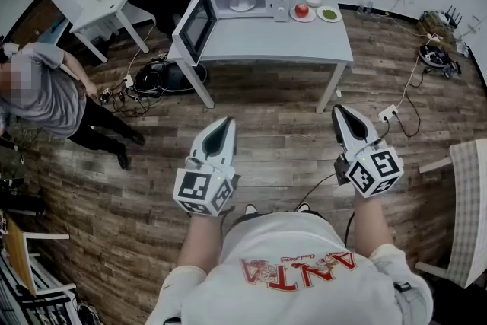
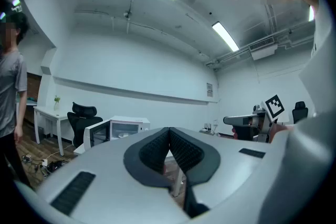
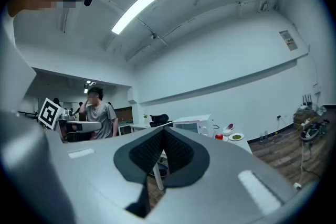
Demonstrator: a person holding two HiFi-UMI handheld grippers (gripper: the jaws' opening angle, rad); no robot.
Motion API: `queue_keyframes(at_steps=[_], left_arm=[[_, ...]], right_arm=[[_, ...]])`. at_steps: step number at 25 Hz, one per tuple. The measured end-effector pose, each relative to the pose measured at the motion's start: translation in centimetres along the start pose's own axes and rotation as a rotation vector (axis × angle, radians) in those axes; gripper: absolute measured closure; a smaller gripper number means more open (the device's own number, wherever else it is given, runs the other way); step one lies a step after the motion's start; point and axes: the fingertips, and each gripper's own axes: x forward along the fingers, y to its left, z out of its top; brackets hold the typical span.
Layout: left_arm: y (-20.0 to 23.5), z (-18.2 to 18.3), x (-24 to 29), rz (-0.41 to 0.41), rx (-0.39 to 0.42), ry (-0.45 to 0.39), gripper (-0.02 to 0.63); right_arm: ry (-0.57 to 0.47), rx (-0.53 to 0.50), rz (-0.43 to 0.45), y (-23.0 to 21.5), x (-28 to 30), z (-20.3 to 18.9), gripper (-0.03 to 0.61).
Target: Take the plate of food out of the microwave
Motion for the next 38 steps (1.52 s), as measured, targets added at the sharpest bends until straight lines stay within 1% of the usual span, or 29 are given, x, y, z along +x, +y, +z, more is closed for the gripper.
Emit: queue_keyframes(at_steps=[8,15,19,24,28,33,38], left_arm=[[0.6,-0.3,-0.1,-0.005,-0.003,0.006,0.604],[1.7,-0.3,0.2,-0.007,-0.007,0.008,0.604],[2.6,-0.3,0.0,-0.009,-0.012,0.005,0.604],[4.7,-0.4,-0.6,-0.018,-0.017,0.000,0.604],[7.4,-0.2,-1.3,-0.029,-0.015,0.005,0.604],[10.2,-0.6,-2.0,-0.067,-0.007,0.022,0.604],[11.7,-1.7,-1.1,-0.099,-0.036,0.041,0.604]], right_arm=[[0.002,-0.012,0.002,0.7,0.7,-0.3,0.577],[-0.005,0.005,0.006,1.1,1.6,-0.3,0.577],[-0.017,-0.001,0.027,2.4,2.2,-0.2,0.577],[-0.017,0.009,0.027,4.1,3.7,-0.7,0.577],[-0.022,0.031,0.002,5.7,5.5,-1.0,0.577],[-0.015,0.050,-0.033,8.0,7.1,-2.5,0.577],[0.017,0.066,-0.068,8.2,8.2,-4.1,0.577]])
